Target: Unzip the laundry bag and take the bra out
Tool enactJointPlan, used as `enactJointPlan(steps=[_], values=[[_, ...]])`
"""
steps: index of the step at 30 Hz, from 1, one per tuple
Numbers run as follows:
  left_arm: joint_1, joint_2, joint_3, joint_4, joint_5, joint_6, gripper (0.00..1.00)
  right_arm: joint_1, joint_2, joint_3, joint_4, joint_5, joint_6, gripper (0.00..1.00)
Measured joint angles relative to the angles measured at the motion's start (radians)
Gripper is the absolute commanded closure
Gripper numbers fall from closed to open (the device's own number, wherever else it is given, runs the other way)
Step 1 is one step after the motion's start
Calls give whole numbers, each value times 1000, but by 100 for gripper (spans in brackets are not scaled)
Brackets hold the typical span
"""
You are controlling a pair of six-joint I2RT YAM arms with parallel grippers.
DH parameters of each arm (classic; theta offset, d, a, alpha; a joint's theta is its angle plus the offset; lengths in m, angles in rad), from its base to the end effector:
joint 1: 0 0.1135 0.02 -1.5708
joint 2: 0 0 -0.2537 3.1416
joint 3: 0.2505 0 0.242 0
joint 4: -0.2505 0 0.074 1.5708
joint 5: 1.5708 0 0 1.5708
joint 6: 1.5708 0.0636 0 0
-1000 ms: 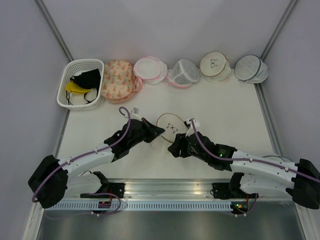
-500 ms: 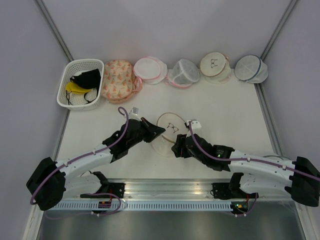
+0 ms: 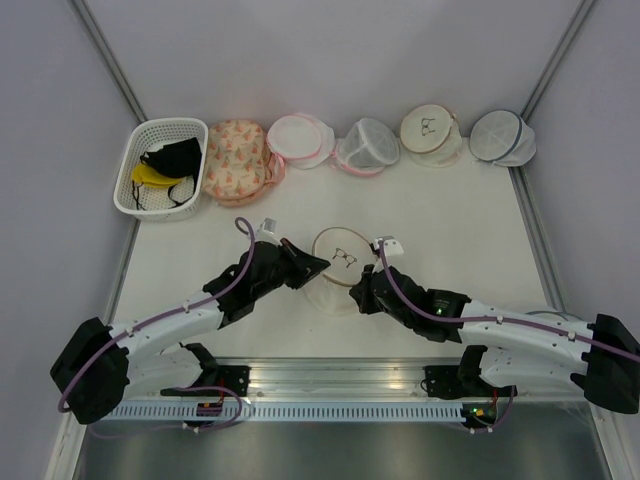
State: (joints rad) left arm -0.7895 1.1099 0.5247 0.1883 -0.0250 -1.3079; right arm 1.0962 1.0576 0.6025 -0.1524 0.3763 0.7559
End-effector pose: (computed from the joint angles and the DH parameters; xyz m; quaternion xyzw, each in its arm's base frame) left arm 0.1861 -0.1853 0.2081 -0.2201 0.8030 -0.4748 0.2852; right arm 0.1313 0.2043 0.2093 -0.0620 0.8727 0.2641 0.4060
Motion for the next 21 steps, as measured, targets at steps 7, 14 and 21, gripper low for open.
enactJointPlan(steps=[7, 14, 21], values=[[5, -63, 0, -55, 13, 43, 98, 2, -23, 92, -233, 79, 34, 100], [35, -133, 2, -122, 119, 179, 98, 6, -3, 151, -462, 208, 116, 100], [70, -32, 126, -169, 253, 401, 98, 13, 67, 211, -561, 282, 156, 100]])
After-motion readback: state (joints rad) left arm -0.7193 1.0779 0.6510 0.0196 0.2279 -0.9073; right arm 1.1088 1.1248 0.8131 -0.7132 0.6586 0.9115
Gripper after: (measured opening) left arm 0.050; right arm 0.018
